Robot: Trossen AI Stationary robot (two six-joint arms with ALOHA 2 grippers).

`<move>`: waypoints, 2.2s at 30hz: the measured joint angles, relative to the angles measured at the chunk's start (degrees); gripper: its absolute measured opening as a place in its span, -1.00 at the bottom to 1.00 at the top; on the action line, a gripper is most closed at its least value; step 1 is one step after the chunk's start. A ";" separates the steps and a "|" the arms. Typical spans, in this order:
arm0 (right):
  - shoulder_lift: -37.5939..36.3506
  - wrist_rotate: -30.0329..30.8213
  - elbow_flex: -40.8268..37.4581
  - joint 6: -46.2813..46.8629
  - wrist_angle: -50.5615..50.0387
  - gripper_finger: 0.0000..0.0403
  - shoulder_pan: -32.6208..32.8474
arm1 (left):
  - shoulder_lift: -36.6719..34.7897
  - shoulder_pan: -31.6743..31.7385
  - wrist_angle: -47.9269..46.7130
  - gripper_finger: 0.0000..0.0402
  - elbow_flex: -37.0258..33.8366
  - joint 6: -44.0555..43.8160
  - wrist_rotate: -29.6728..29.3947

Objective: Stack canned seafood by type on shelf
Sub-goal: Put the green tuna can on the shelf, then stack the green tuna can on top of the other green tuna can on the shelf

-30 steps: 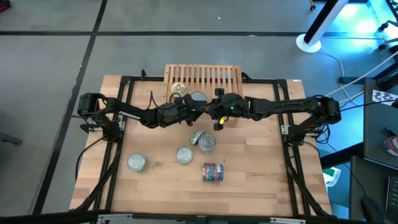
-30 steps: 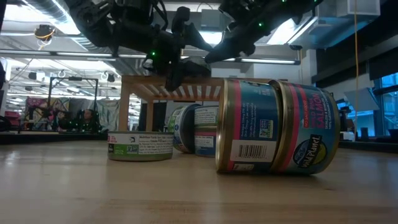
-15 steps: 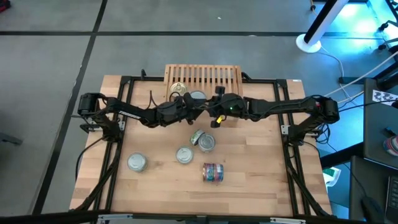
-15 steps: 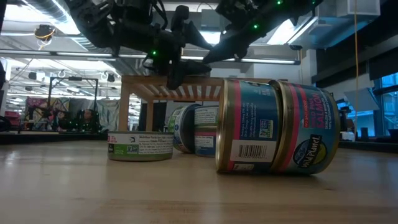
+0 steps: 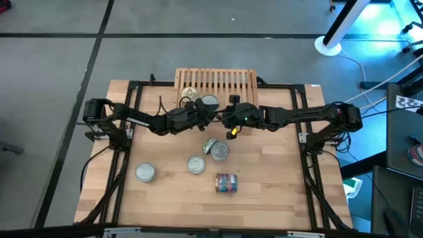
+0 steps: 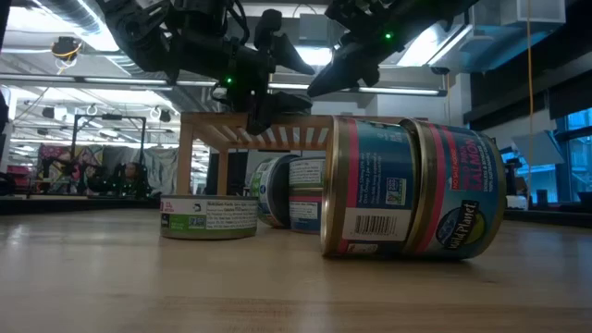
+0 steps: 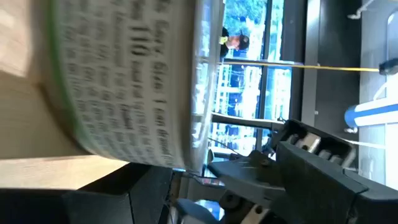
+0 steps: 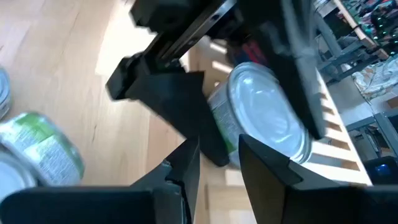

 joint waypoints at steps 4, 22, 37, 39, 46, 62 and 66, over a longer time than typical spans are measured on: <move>-0.95 1.12 -0.04 0.20 -4.00 -0.43 2.00 | 0.00 -1.35 3.21 0.38 0.00 8.66 0.22; -18.03 7.39 -0.04 0.52 -24.06 -0.43 10.17 | -0.20 -13.87 6.00 0.38 0.00 34.64 0.39; -28.11 6.84 -0.07 10.85 -40.24 -0.43 10.00 | -7.53 -18.97 -16.60 0.38 0.02 47.37 -0.58; -28.56 6.84 -0.07 12.12 -40.49 -0.43 10.00 | -10.00 -19.06 -23.50 0.38 0.02 47.40 -2.37; -28.34 6.80 -0.07 16.65 -40.31 -0.43 10.00 | -12.08 -20.30 -42.00 0.38 0.04 45.41 -6.59; -25.55 3.30 -0.11 17.22 -39.34 -0.43 10.00 | -5.40 -21.87 -45.93 0.38 0.02 47.51 -7.90; -25.02 3.30 -0.11 17.20 -39.41 -0.43 10.00 | -3.47 -22.68 -42.93 0.38 0.02 49.99 -8.07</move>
